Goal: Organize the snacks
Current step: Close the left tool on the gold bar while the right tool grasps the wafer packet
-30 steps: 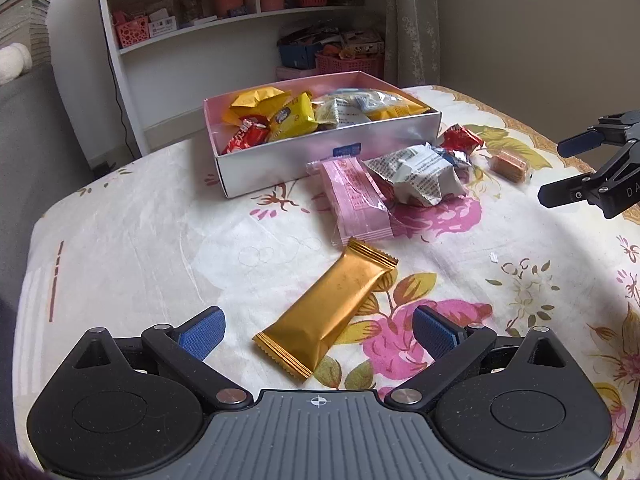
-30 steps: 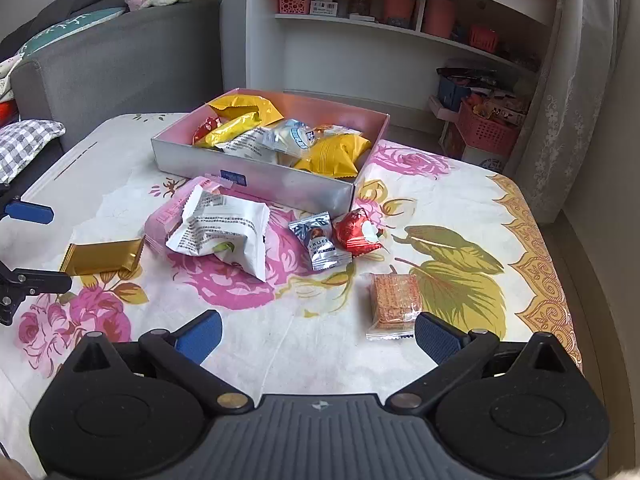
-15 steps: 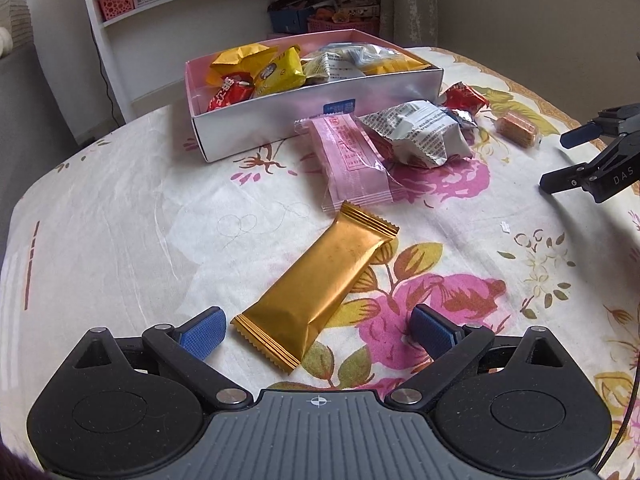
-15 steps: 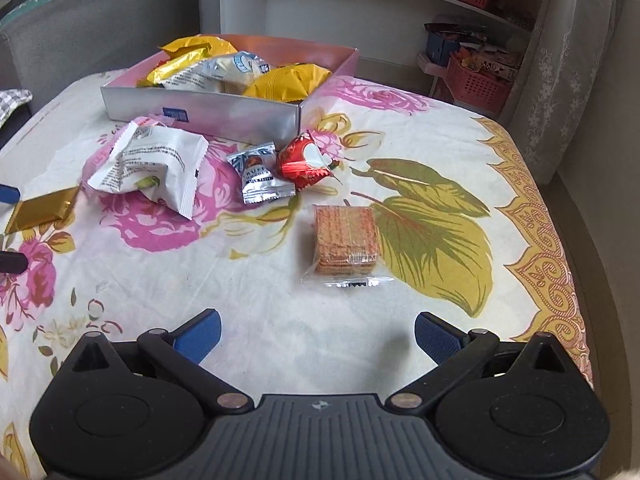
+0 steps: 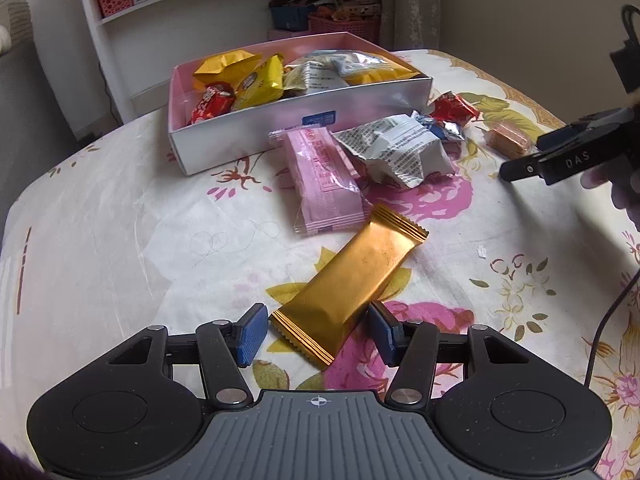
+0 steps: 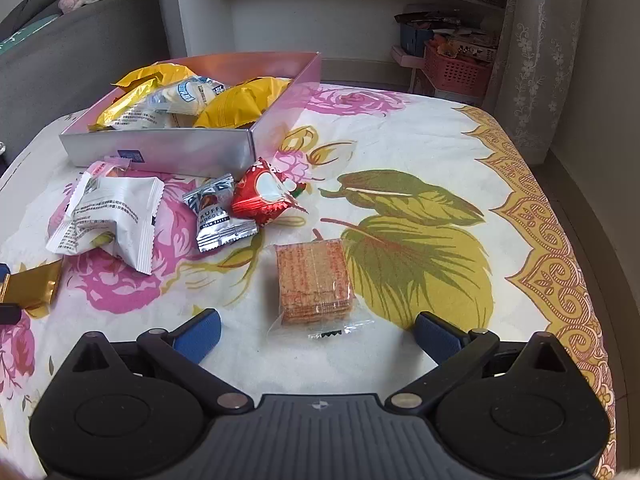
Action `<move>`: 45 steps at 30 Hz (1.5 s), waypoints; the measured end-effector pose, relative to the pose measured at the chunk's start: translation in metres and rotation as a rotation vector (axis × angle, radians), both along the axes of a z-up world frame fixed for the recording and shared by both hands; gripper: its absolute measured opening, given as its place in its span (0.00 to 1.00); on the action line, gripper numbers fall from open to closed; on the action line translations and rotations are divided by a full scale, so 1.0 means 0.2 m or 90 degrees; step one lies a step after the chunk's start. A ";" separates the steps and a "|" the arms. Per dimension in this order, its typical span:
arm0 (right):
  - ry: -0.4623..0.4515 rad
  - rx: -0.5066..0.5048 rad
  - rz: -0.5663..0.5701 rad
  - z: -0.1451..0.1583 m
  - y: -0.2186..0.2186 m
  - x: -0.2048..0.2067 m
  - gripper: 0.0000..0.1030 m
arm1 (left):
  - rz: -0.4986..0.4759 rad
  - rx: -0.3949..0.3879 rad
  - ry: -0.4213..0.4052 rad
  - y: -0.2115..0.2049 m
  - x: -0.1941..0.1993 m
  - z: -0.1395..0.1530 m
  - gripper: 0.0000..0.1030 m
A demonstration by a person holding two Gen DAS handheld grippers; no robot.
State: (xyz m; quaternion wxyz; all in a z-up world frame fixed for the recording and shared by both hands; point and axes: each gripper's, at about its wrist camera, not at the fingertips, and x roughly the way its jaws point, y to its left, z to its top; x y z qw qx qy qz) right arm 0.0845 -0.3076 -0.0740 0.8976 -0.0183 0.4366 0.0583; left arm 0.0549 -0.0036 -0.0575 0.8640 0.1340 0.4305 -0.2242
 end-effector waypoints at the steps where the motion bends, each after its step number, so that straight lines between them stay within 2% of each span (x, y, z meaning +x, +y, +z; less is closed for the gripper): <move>1: 0.000 0.000 -0.002 0.00 0.00 0.01 0.94 | -0.010 0.004 -0.006 -0.01 0.00 0.00 0.52; 10: -0.004 -0.010 -0.023 0.00 0.02 0.06 0.93 | -0.041 0.011 -0.012 -0.14 0.05 0.00 0.53; 15: -0.010 -0.019 -0.031 0.01 0.02 0.07 0.89 | -0.040 0.015 -0.006 -0.17 0.06 0.00 0.48; 18: -0.019 -0.016 -0.023 0.02 0.03 0.07 0.78 | -0.039 0.022 0.003 -0.18 0.05 0.01 0.42; 21: -0.029 -0.012 -0.007 0.04 0.03 0.06 0.55 | -0.051 0.022 0.020 -0.18 0.01 0.02 0.39; 22: -0.032 -0.010 0.001 0.05 0.04 0.06 0.42 | -0.060 0.020 0.026 -0.18 0.00 0.02 0.39; 24: -0.035 -0.011 0.017 0.06 0.05 0.05 0.30 | -0.084 0.014 0.041 -0.17 -0.02 0.03 0.39; 25: -0.035 -0.014 0.023 0.06 0.06 0.05 0.27 | -0.094 0.011 0.043 -0.17 -0.03 0.03 0.39; 28: -0.032 -0.018 0.046 0.07 0.08 0.03 0.27 | -0.108 0.008 0.035 -0.18 -0.05 0.05 0.43; 31: -0.021 -0.016 0.071 0.08 0.12 0.01 0.27 | -0.095 -0.003 0.024 -0.19 -0.04 0.06 0.53; 36: -0.005 -0.019 0.100 0.09 0.17 -0.02 0.27 | -0.084 -0.010 0.019 -0.24 0.01 0.05 0.54; 43: 0.008 -0.017 0.106 0.10 0.19 -0.03 0.27 | -0.064 -0.006 0.020 -0.33 0.05 0.02 0.54; 45: 0.015 -0.016 0.103 0.10 0.19 -0.04 0.27 | -0.056 0.000 0.013 -0.36 0.05 0.02 0.50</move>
